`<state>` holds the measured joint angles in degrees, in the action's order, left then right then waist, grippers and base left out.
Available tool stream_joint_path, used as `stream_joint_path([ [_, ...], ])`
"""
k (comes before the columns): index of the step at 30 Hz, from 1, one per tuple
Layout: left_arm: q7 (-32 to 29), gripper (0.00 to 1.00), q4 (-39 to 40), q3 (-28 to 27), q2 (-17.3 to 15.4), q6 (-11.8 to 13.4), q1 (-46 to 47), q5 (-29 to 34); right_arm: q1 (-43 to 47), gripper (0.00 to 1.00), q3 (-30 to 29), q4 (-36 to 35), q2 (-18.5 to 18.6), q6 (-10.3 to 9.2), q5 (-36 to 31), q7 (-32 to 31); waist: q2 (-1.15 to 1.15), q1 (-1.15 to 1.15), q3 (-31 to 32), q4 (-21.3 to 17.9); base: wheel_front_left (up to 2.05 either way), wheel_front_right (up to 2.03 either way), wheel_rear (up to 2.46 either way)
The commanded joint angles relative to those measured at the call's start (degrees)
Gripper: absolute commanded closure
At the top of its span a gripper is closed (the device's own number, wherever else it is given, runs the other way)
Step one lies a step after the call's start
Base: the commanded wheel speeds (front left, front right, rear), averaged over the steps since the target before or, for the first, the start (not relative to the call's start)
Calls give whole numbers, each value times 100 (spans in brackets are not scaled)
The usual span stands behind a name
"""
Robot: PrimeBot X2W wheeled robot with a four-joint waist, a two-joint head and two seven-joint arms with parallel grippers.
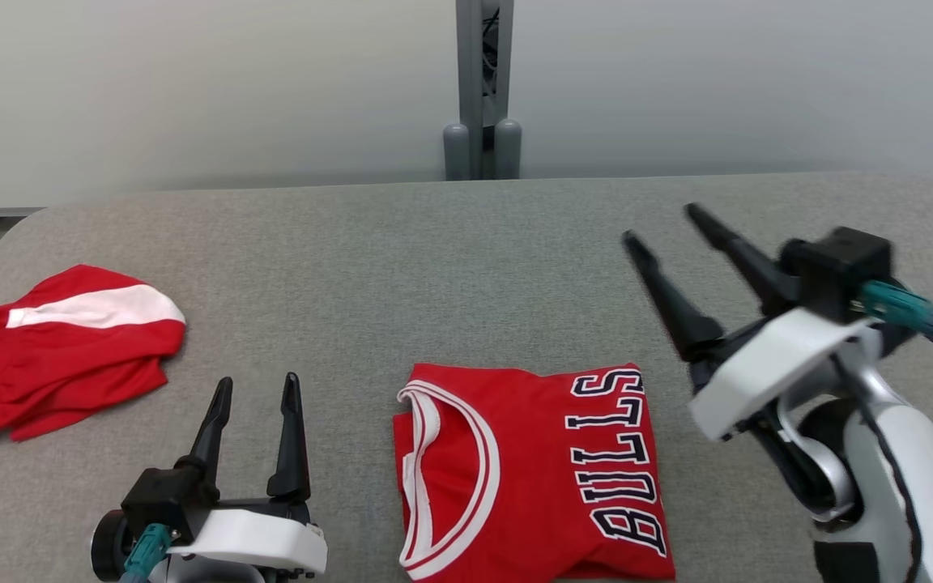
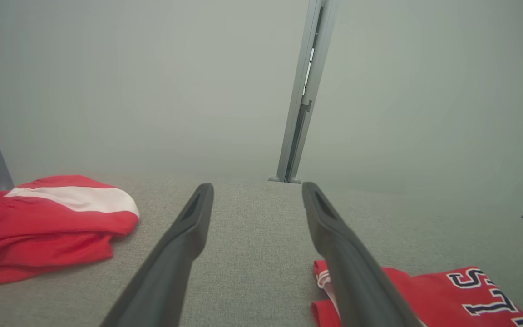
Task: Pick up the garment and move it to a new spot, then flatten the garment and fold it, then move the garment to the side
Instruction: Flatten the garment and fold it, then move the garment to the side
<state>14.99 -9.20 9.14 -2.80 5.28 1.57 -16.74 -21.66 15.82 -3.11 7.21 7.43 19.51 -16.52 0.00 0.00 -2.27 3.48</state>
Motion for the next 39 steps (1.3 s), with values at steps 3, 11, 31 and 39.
stream_joint_path([
  [3, 15, 0, 90, -60, -20, -32, 41, 53, 234, 0, -345, 58, 116, 11, -227, 613, 0, 0, 7, -131, 0, 0, 0],
  [11, 15, 0, 288, -156, -21, -79, -23, 80, 1128, 0, -1279, 662, 33, 12, -480, 2163, 0, 0, -43, -431, 0, 0, 0],
  [31, 15, 0, 311, -132, -20, -168, 22, 198, 1251, 0, -453, 1501, 141, 12, 987, 1978, 0, 0, -237, -507, 0, 0, 0],
  [39, 15, 0, 245, -54, -19, -160, 178, 274, 1172, 0, 472, 1373, 878, 12, 2660, 493, 0, 0, -552, -284, 0, 0, 0],
])
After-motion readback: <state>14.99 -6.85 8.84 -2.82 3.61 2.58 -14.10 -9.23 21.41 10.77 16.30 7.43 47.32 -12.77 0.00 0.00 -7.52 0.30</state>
